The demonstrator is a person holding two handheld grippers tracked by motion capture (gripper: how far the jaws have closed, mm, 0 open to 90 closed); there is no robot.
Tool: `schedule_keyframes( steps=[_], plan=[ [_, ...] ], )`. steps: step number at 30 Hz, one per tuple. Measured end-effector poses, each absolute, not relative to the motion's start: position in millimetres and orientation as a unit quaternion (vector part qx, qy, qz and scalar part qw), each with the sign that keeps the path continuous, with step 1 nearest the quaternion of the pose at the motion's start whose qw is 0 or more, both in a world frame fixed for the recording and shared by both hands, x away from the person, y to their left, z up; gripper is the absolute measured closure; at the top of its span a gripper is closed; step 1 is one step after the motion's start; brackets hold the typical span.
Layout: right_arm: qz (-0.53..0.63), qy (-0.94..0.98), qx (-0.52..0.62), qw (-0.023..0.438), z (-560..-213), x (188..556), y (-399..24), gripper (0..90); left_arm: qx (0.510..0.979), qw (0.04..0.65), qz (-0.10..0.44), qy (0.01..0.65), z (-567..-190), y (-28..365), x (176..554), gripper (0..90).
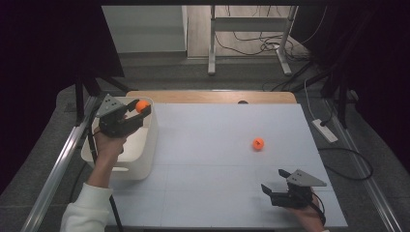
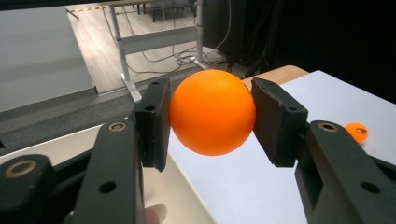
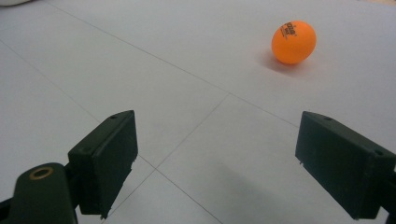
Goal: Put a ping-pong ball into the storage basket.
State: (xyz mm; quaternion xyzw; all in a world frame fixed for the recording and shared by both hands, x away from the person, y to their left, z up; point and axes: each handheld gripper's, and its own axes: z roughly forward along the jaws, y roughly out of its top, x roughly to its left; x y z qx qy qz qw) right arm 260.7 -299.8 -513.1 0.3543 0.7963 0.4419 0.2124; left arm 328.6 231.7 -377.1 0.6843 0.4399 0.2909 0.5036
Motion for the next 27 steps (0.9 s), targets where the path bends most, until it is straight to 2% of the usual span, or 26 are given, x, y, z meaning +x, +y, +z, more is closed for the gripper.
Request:
schedule_keyframes(
  steps=[27],
  plan=[
    [0.441, 0.796, 0.357, 0.211, -514, 261, -299, 13.2, 0.671, 0.472, 0.291, 0.492, -386, 262, 347, 50.5]
  ],
)
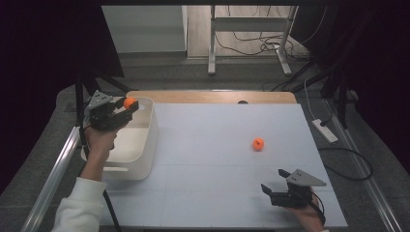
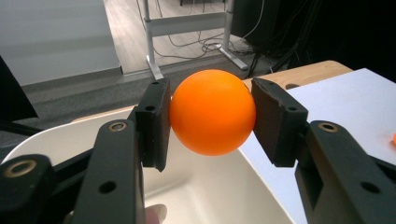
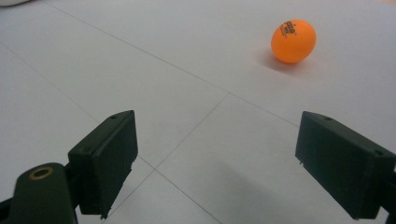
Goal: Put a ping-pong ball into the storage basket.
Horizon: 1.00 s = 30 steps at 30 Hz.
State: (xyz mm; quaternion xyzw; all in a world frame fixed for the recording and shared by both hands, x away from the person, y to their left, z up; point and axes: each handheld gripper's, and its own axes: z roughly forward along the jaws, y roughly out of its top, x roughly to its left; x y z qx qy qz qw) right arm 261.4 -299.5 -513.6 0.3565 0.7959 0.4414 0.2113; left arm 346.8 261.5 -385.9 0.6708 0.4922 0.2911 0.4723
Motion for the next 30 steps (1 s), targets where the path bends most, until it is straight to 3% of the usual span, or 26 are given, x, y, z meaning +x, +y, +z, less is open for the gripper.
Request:
schedule_keyframes(
  steps=[30],
  plan=[
    [0.439, 0.797, 0.358, 0.210, -515, 262, -299, 13.2, 0.697, 0.413, 0.249, 0.531, -408, 261, 376, 50.4]
  ],
)
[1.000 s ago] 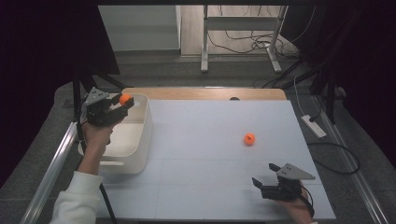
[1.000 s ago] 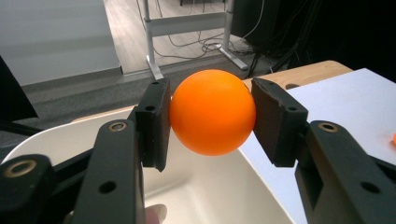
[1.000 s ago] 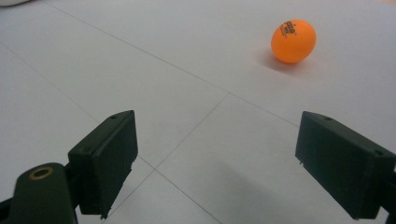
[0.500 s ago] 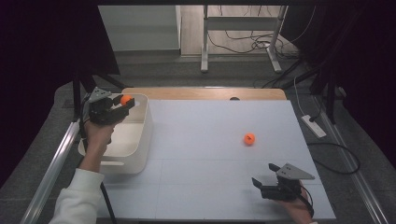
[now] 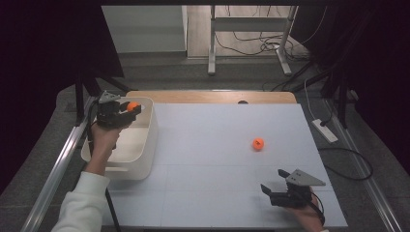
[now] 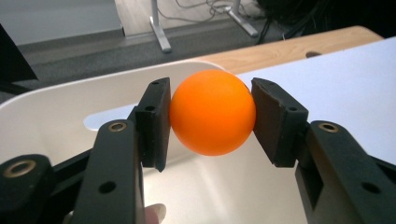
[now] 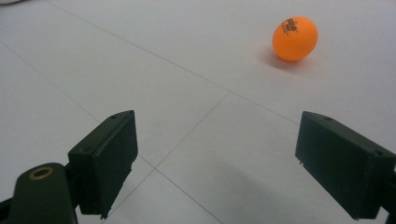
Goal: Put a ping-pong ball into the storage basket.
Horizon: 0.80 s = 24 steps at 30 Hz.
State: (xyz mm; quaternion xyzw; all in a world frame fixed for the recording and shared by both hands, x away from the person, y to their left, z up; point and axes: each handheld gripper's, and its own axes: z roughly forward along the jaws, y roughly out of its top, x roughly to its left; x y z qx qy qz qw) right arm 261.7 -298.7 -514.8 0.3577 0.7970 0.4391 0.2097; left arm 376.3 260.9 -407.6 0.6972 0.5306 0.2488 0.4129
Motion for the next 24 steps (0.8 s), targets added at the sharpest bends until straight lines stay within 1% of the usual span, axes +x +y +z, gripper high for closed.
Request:
schedule_keyframes(
  steps=[8, 13, 24],
  plan=[
    [0.439, 0.797, 0.358, 0.209, -515, 262, -299, 13.2, 0.717, 0.384, 0.233, 0.534, -415, 255, 386, 50.3],
    [0.439, 0.797, 0.358, 0.209, -515, 262, -299, 13.2, 0.721, 0.375, 0.225, 0.537, -419, 256, 389, 50.2],
    [0.438, 0.798, 0.357, 0.209, -515, 262, -299, 13.2, 0.716, 0.382, 0.233, 0.536, -417, 257, 386, 50.1]
  ],
)
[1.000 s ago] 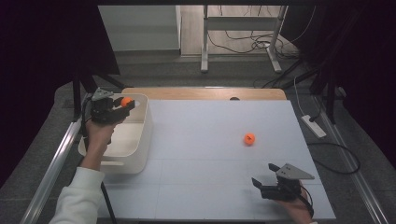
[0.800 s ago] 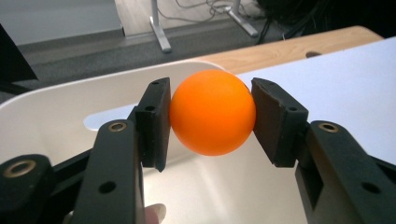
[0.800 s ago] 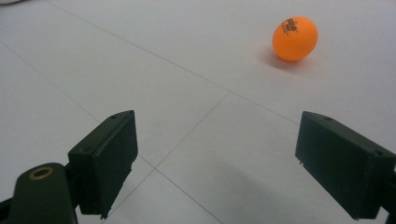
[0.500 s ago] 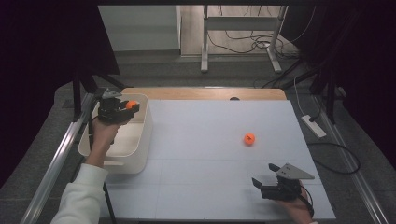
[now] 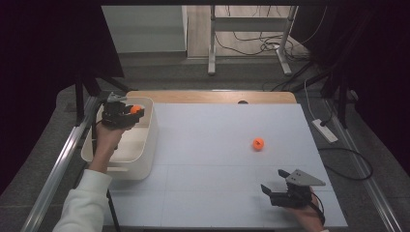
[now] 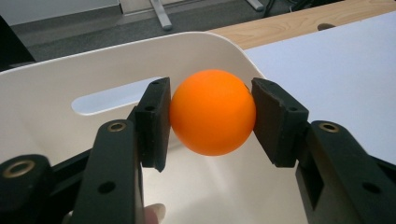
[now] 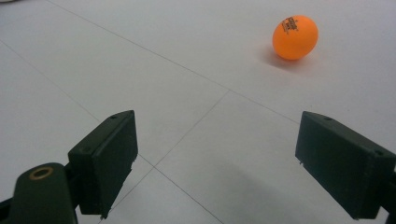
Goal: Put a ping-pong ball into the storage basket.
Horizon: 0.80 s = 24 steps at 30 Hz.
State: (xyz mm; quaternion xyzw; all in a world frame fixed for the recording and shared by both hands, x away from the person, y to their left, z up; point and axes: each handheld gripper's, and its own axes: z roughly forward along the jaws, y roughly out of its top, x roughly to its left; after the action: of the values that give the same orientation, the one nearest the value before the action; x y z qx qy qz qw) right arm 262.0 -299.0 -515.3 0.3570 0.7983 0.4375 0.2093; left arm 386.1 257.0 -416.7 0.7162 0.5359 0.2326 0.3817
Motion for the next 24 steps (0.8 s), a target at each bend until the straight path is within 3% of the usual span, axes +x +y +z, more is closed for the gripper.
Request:
schedule_keyframes(
  steps=[10, 18, 24],
  plan=[
    [0.438, 0.798, 0.357, 0.209, -515, 262, -299, 13.2, 0.712, 0.388, 0.235, 0.536, -415, 259, 384, 49.1],
    [0.437, 0.798, 0.357, 0.211, -515, 262, -300, 13.2, 0.708, 0.429, 0.229, 0.513, -407, 259, 374, 24.9],
    [0.438, 0.798, 0.356, 0.212, -514, 262, -299, 13.2, 0.710, 0.463, 0.206, 0.489, -401, 255, 365, 21.1]
  ],
)
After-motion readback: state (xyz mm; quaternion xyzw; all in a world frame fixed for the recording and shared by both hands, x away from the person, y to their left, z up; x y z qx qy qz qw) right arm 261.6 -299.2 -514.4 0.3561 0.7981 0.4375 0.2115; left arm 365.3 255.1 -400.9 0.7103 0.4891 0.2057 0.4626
